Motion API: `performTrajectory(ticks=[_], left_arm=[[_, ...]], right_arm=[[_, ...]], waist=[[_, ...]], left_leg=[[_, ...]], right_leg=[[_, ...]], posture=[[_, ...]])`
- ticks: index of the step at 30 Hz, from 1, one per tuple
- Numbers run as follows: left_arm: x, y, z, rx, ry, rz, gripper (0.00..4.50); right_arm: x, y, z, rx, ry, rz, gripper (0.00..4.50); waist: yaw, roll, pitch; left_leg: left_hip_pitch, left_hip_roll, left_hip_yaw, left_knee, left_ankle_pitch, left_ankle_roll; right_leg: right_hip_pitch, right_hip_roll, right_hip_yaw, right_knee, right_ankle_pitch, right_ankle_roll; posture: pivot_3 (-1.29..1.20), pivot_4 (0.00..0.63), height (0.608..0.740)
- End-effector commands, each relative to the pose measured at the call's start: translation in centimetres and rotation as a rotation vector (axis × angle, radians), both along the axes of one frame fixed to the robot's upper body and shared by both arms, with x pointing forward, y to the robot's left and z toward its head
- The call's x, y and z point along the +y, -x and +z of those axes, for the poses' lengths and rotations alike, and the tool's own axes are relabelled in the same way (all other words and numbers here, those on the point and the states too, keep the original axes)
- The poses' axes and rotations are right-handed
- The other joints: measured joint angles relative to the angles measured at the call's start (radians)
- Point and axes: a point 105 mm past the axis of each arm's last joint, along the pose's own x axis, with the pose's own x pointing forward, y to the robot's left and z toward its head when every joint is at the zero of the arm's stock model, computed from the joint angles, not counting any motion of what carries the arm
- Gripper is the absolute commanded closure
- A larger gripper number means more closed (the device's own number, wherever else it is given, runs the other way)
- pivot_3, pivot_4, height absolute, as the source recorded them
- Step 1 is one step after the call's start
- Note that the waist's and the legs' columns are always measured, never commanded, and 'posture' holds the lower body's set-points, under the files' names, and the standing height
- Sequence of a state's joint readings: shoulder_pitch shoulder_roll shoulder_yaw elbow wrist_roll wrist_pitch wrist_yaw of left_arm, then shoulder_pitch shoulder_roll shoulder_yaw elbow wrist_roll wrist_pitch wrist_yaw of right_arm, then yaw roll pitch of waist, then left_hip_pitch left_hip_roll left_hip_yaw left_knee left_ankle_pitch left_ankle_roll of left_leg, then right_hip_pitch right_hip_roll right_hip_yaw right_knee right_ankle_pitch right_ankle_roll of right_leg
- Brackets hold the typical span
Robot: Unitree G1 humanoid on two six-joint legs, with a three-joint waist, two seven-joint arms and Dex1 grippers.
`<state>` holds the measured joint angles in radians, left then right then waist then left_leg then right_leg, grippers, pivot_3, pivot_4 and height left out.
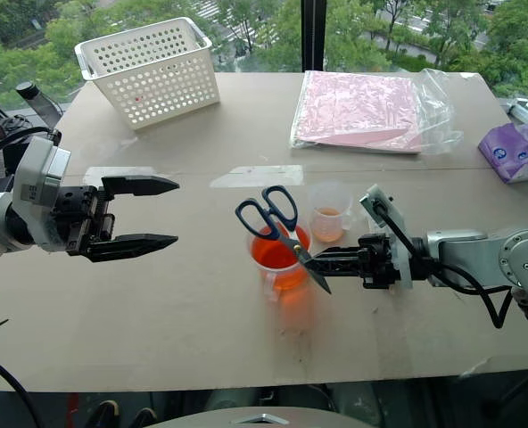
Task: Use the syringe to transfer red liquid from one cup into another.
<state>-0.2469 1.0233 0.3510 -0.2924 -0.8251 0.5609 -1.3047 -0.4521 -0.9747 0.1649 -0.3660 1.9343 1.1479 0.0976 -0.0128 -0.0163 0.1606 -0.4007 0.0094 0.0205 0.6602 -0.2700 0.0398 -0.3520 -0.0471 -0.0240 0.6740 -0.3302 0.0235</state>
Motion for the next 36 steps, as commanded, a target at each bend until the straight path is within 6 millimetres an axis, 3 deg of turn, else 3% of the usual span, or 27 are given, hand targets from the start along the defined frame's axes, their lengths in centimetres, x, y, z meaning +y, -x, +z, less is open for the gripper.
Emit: performTrajectory(ticks=[1, 6, 10, 14, 18, 22, 24, 27, 31, 33, 36], left_arm=[[-0.2, 0.2, 0.9, -0.042, 0.005, -0.012, 0.0], [-0.3, 0.3, 1.0, -0.043, 0.007, -0.019, 0.0], [-0.5, 0.4, 1.2, -0.044, 0.013, -0.028, 0.0], [-0.5, 0.5, 1.2, -0.043, 0.018, -0.034, 0.0], [-0.8, 0.5, 1.6, -0.045, 0.047, -0.044, 0.0], [-1.2, 0.6, 2.2, -0.052, 0.081, -0.057, 0.0], [-1.6, 0.6, 2.9, -0.061, 0.111, -0.069, 0.0], [-2.6, 0.6, 3.9, -0.09, 0.143, -0.096, 0.0], [-3.8, 0.1, 5.3, -0.126, 0.186, -0.12, 0.0], [-4.4, -0.2, 6.1, -0.145, 0.216, -0.127, 0.0], [-4.9, -0.8, 7.1, -0.148, 0.265, -0.125, 0.0]], right_arm=[[0.9, 1.0, 1.0, -0.014, -0.034, 0.072, 2.8], [1.4, 0.9, 1.3, -0.018, -0.074, 0.081, 2.8], [1.3, 0.7, 1.5, -0.023, -0.083, 0.069, 4.44], [1.1, 0.8, 1.6, -0.023, -0.091, 0.066, 4.44], [0.5, 1.2, 3.6, -0.086, -0.183, 0.09, 4.44], [-1.3, -0.6, 5.6, -0.161, -0.252, -0.037, 4.44], [-3.6, -2.3, 5.8, -0.171, -0.232, -0.182, 4.44], [-8.9, -4.7, 5.6, -0.172, -0.169, -0.426, 4.44], [-15.6, -6.8, 3.7, -0.156, -0.031, -0.7, 4.44], [-18.0, -7.2, 2.4, -0.139, 0.054, -0.789, 4.44], [-20.0, -7.0, 0.4, -0.102, 0.158, -0.834, 4.44]], waist=[[0.0, 0.0, 0.0], [0.0, 0.0, 0.0], [0.0, 0.0, 0.0], [0.0, 0.0, 0.0], [0.001, 0.0, 0.0], [0.001, -0.001, 0.001], [0.003, -0.001, 0.001], [0.012, -0.002, 0.001], [0.02, -0.002, 0.001], [0.021, -0.002, 0.001], [0.019, -0.001, 0.001]], left_leg=[[0.0, 0.0, 0.0, 0.0, 0.0, 0.0], [0.0, 0.0, 0.0, 0.0, 0.0, 0.0], [0.0, 0.0, 0.0, 0.0, 0.0, 0.0], [0.0, 0.0, 0.0, 0.0, 0.0, 0.0], [0.0, 0.0, 0.0, 0.0, 0.0, 0.0], [-0.001, 0.0, -0.001, 0.0, 0.0, 0.0], [-0.001, 0.0, -0.001, 0.0, 0.0, 0.0], [-0.001, 0.0, -0.001, 0.001, 0.0, 0.0], [-0.005, 0.0, -0.001, 0.007, 0.001, -0.001], [-0.005, 0.0, -0.001, 0.008, 0.001, -0.001], [-0.005, 0.0, -0.001, 0.008, 0.001, -0.001]], right_leg=[[0.0, 0.0, 0.0, 0.0, 0.0, 0.0], [0.0, 0.0, 0.0, 0.0, 0.0, 0.0], [0.0, 0.0, 0.0, 0.0, 0.0, 0.0], [0.0, 0.0, 0.0, 0.0, 0.0, 0.0], [0.0, 0.0, 0.0, 0.0, 0.0, 0.0], [0.0, 0.0, -0.001, -0.001, 0.0, 0.0], [0.0, 0.0, -0.001, 0.0, 0.0, 0.0], [0.0, 0.0, -0.001, -0.001, 0.0, 0.0], [0.0, 0.0, -0.003, 0.0, 0.001, 0.001], [0.0, 0.001, -0.002, 0.001, 0.001, 0.002], [-0.001, 0.002, -0.002, 0.003, 0.001, 0.002]], posture=[[0.0, 0.15, 0.74], [0.0, 0.15, 0.74], [0.0, 0.15, 0.74], [0.0, 0.15, 0.74], [0.0, 0.15, 0.74], [0.0, 0.15, 0.74], [0.0, 0.15, 0.74], [0.0, 0.15, 0.74], [0.0, 0.15, 0.74], [0.0, 0.15, 0.74], [0.0, 0.15, 0.74]])
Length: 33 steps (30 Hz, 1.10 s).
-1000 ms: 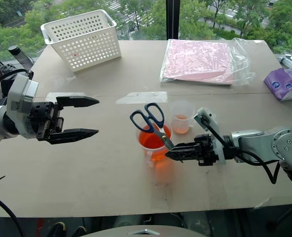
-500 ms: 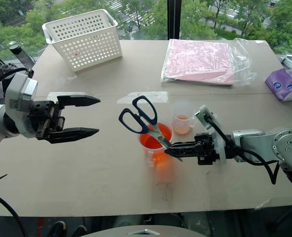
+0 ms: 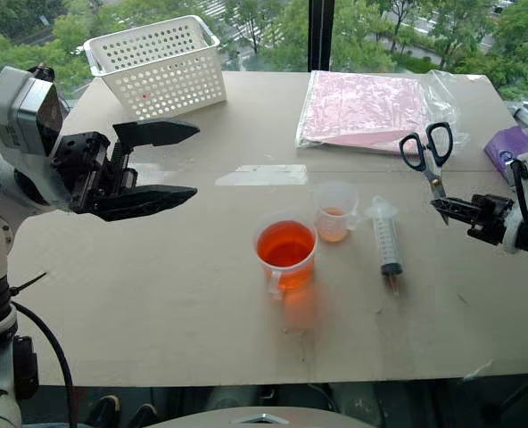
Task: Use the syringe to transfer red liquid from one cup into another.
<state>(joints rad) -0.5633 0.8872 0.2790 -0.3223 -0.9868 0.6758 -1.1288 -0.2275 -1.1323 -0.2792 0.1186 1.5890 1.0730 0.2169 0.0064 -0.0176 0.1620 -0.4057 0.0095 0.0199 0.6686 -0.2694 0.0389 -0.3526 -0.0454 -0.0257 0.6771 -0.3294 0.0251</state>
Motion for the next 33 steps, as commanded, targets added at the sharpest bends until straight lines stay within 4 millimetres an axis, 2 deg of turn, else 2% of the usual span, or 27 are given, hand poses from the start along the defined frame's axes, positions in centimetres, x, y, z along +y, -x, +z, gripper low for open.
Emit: performTrajectory(ticks=[1, 4, 8, 9, 10, 11, 13, 15, 16, 19, 22, 24, 28, 33], left_arm=[[-0.3, -0.3, 1.5, -0.012, 0.056, 0.001, 0.0], [-0.3, -0.4, 1.4, -0.008, 0.055, 0.003, 0.0], [-0.2, -0.5, 1.0, 0.0, 0.045, 0.009, 0.0], [-0.1, -0.6, 1.0, 0.005, 0.043, 0.016, 0.0], [0.1, -0.6, 0.9, 0.008, 0.037, 0.025, 0.0], [0.3, -0.7, 0.8, 0.014, 0.032, 0.033, 0.0], [0.5, -0.8, 0.5, 0.023, 0.018, 0.043, 0.0], [0.6, -1.1, 0.1, 0.026, -0.005, 0.063, 0.0], [0.6, -1.4, 0.0, 0.025, -0.01, 0.075, 0.0], [0.4, -1.3, 0.2, 0.024, -0.013, 0.056, 0.0], [0.3, -1.1, 0.1, 0.015, -0.033, 0.019, 0.0], [0.2, -1.1, 0.1, 0.009, -0.037, 0.013, 0.0], [-0.1, -1.1, -0.1, 0.006, -0.042, 0.003, 0.0], [-0.1, -1.0, -0.3, 0.006, -0.04, 0.004, 0.0]], right_arm=[[-1.9, 0.2, -0.2, -0.004, 0.101, -0.03, 4.44], [-3.2, -0.4, -0.4, -0.07, 0.214, -0.074, 3.4], [-5.0, 0.4, -0.6, -0.101, 0.452, -0.026, 1.34], [-6.2, 0.5, -0.4, -0.102, 0.547, -0.041, 0.76], [-6.4, 0.6, 0.2, -0.114, 0.596, -0.035, 0.27], [-5.9, 0.4, 1.2, -0.141, 0.592, -0.028, 0.05], [-3.8, -0.1, 3.0, -0.189, 0.485, -0.003, 0.05], [0.0, -1.2, 5.1, -0.309, 0.428, 0.087, 0.05], [1.3, -1.4, 5.4, -0.302, 0.436, 0.133, 0.05], [3.5, -1.6, 5.0, -0.224, 0.499, 0.22, 0.05], [4.2, -3.1, 3.5, -0.001, 0.518, 0.165, 0.05], [5.4, -3.6, 2.8, 0.1, 0.506, 0.186, 0.05], [7.4, -5.1, 1.8, 0.19, 0.466, 0.198, 0.05], [7.4, -5.8, 0.4, 0.285, 0.524, 0.155, 0.05]], waist=[[0.0, 0.0, 0.0], [-0.006, 0.001, 0.0], [-0.006, 0.001, 0.0], [-0.003, 0.001, 0.0], [-0.001, 0.001, 0.0], [0.0, 0.001, 0.0], [-0.009, 0.001, 0.0], [-0.02, 0.001, 0.0], [-0.025, 0.001, 0.0], [-0.019, 0.002, 0.0], [-0.016, 0.001, 0.001], [-0.017, 0.001, 0.001], [-0.01, 0.001, 0.001], [-0.014, 0.001, 0.001]], left_leg=[[0.0, 0.0, 0.0, 0.0, 0.0, 0.0], [-0.001, 0.0, 0.0, 0.0, 0.0, 0.0], [-0.004, 0.0, 0.0, 0.001, 0.0, 0.0], [-0.007, 0.0, 0.0, 0.001, 0.0, 0.0], [-0.008, 0.0, 0.0, 0.002, 0.0, 0.0], [-0.008, 0.0, 0.001, 0.002, 0.0, 0.0], [-0.008, 0.0, 0.001, 0.002, 0.0, 0.0], [-0.007, 0.001, 0.001, 0.002, 0.0, -0.001], [-0.007, 0.001, 0.0, 0.002, 0.001, -0.001], [-0.006, 0.001, 0.0, 0.002, 0.001, -0.002], [-0.009, 0.001, 0.0, 0.002, 0.001, -0.002], [-0.009, 0.001, 0.001, 0.002, 0.001, -0.002], [-0.011, 0.0, 0.001, 0.001, 0.001, -0.002], [-0.012, 0.0, 0.002, 0.001, 0.001, -0.002]], right_leg=[[0.0, 0.0, 0.0, 0.0, 0.0, 0.0], [-0.002, 0.001, 0.001, 0.001, 0.0, 0.0], [-0.004, 0.001, 0.001, 0.0, 0.0, 0.0], [-0.007, 0.001, 0.001, 0.001, 0.0, 0.0], [-0.009, 0.0, 0.001, 0.001, 0.0, 0.001], [-0.009, 0.0, 0.001, 0.001, 0.0, 0.001], [-0.009, 0.001, 0.001, 0.001, 0.0, 0.001], [-0.009, 0.001, 0.002, 0.002, 0.0, 0.001], [-0.008, 0.002, 0.002, 0.002, 0.001, 0.001], [-0.008, 0.003, 0.002, 0.003, 0.001, 0.001], [-0.01, 0.002, 0.002, 0.001, 0.001, 0.001], [-0.01, 0.001, 0.002, 0.001, 0.001, 0.001], [-0.012, 0.001, 0.002, 0.001, 0.001, 0.001], [-0.013, 0.001, 0.002, 0.001, 0.001, 0.001]], posture=[[0.0, 0.15, 0.74], [0.0, 0.15, 0.74], [0.0, 0.15, 0.74], [0.0, 0.15, 0.74], [0.0, 0.15, 0.74], [0.0, 0.15, 0.74], [0.0, 0.15, 0.74], [0.0, 0.15, 0.74], [0.0, 0.15, 0.74], [0.0, 0.15, 0.74], [0.0, 0.15, 0.74], [0.0, 0.15, 0.74], [0.0, 0.15, 0.74], [0.0, 0.15, 0.74]])
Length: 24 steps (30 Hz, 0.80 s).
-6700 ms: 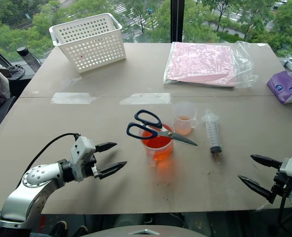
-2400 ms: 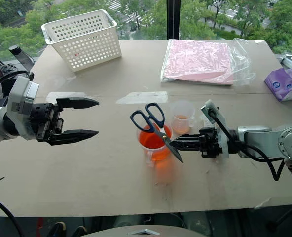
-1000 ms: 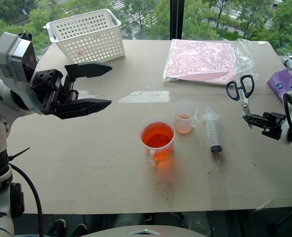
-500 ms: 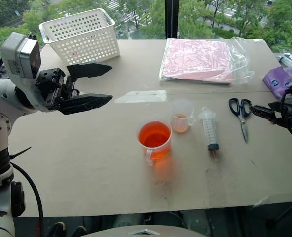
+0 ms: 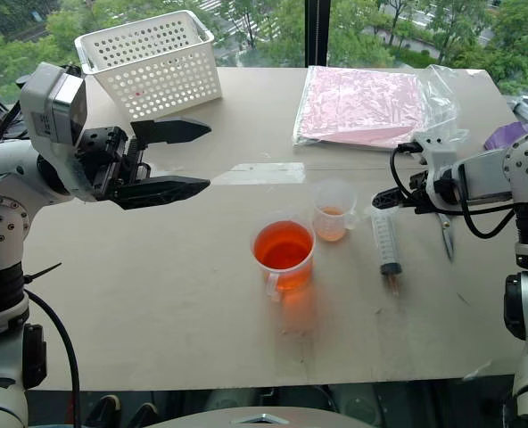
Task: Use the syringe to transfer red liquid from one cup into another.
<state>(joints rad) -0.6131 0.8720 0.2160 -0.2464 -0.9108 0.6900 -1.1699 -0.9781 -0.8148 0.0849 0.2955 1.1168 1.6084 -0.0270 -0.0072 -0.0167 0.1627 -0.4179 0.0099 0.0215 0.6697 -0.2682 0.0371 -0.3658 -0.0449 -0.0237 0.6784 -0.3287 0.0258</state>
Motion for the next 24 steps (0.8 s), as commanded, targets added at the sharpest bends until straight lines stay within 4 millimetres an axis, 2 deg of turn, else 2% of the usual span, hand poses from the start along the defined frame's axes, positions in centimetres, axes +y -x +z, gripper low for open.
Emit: performTrajectory(ticks=[1, 13, 22, 24], left_arm=[[0.0, 0.5, 0.5, -0.046, -0.007, -0.004, 0.0], [0.1, 0.5, 0.2, -0.044, 0.003, 0.014, 0.0], [0.2, 0.4, 0.1, -0.047, 0.004, 0.03, 0.0], [0.3, 0.4, 0.1, -0.047, 0.004, 0.032, 0.0]], right_arm=[[-0.3, -0.3, 0.3, 0.015, 0.041, -0.032, 0.05], [2.6, -0.9, -1.0, 0.119, 0.067, -0.006, 0.05], [2.5, -1.2, -2.7, 0.164, 0.107, -0.047, 0.05], [2.3, -1.2, -2.8, 0.164, 0.115, -0.056, 0.58]], waist=[[-0.003, 0.0, 0.0], [-0.008, 0.0, 0.0], [-0.006, 0.0, 0.0], [-0.006, -0.001, 0.0]], left_leg=[[0.0, 0.0, 0.0, 0.0, 0.0, 0.0], [0.001, 0.0, 0.001, 0.0, 0.0, 0.0], [0.0, 0.0, 0.001, 0.0, 0.0, 0.0], [0.0, 0.0, 0.001, 0.0, 0.0, 0.0]], right_leg=[[0.0, 0.0, 0.0, 0.0, 0.0, 0.0], [-0.001, 0.0, 0.001, 0.002, 0.0, 0.0], [-0.001, 0.0, 0.001, 0.001, 0.0, 0.0], [-0.001, 0.0, 0.001, 0.001, 0.0, 0.0]], posture=[[0.0, 0.15, 0.74], [0.0, 0.15, 0.74], [0.0, 0.15, 0.74], [0.0, 0.15, 0.74]])
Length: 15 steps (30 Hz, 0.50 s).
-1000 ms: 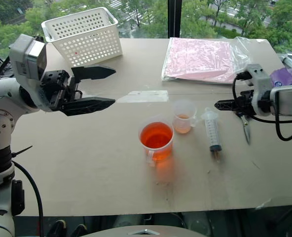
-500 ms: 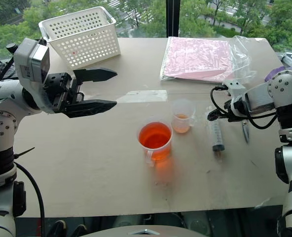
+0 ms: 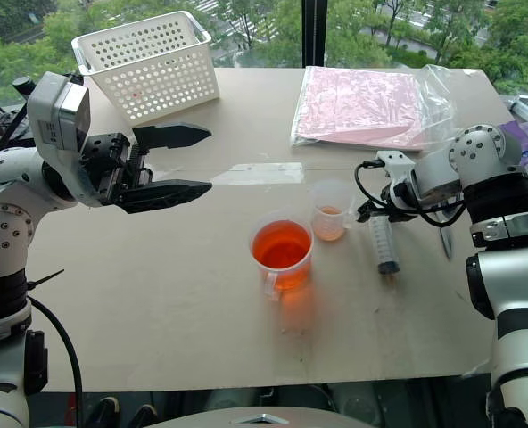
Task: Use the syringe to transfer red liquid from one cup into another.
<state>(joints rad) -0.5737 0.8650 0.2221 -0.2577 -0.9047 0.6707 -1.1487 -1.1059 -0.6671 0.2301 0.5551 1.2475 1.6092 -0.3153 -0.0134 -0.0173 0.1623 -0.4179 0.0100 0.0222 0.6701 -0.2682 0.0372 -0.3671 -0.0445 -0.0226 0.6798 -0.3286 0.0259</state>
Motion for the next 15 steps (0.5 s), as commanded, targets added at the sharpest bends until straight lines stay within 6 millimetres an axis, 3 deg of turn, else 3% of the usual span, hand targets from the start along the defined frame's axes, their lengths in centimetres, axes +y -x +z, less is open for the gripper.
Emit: performTrajectory(ticks=[1, 2, 6, 10, 15], left_arm=[[0.1, 0.5, 0.8, -0.054, -0.005, 0.005, 0.0], [0.1, 0.5, 0.8, -0.054, -0.005, 0.005, 0.0], [0.1, 0.5, 0.8, -0.053, -0.005, 0.005, 0.0], [0.1, 0.4, 0.9, -0.055, 0.0, 0.007, 0.0], [0.1, -0.1, 1.8, -0.057, 0.051, 0.014, 0.0]], right_arm=[[-0.7, -0.1, -0.1, -0.003, 0.024, -0.027, 0.86], [-0.7, -0.1, -0.1, -0.002, 0.022, -0.026, 1.43], [-0.5, 0.1, 0.1, -0.007, -0.014, -0.016, 2.94], [0.0, -0.2, 2.4, -0.076, -0.132, -0.009, 3.01], [-0.9, -0.9, 6.5, -0.374, -0.168, -0.053, 3.01]], waist=[[0.0, 0.0, 0.0], [0.0, 0.0, 0.0], [-0.001, 0.0, 0.0], [-0.001, 0.0, 0.0], [0.003, 0.0, 0.0]], left_leg=[[0.0, 0.0, 0.0, 0.0, 0.0, 0.0], [0.0, 0.0, 0.0, 0.0, 0.0, 0.0], [0.0, 0.0, 0.0, 0.0, 0.0, 0.0], [0.0, 0.0, 0.0, -0.001, 0.0, 0.0], [-0.001, 0.0, 0.0, -0.001, 0.0, 0.0]], right_leg=[[0.0, 0.0, 0.0, 0.0, 0.0, 0.0], [0.0, 0.0, 0.0, 0.001, 0.0, 0.0], [0.0, 0.0, 0.0, 0.0, 0.0, 0.0], [0.0, 0.0, 0.0, 0.0, 0.0, 0.0], [-0.001, 0.0, 0.0, 0.0, 0.0, 0.0]], posture=[[0.0, 0.15, 0.74], [0.0, 0.15, 0.74], [0.0, 0.15, 0.74], [0.0, 0.15, 0.74], [0.0, 0.15, 0.74]])
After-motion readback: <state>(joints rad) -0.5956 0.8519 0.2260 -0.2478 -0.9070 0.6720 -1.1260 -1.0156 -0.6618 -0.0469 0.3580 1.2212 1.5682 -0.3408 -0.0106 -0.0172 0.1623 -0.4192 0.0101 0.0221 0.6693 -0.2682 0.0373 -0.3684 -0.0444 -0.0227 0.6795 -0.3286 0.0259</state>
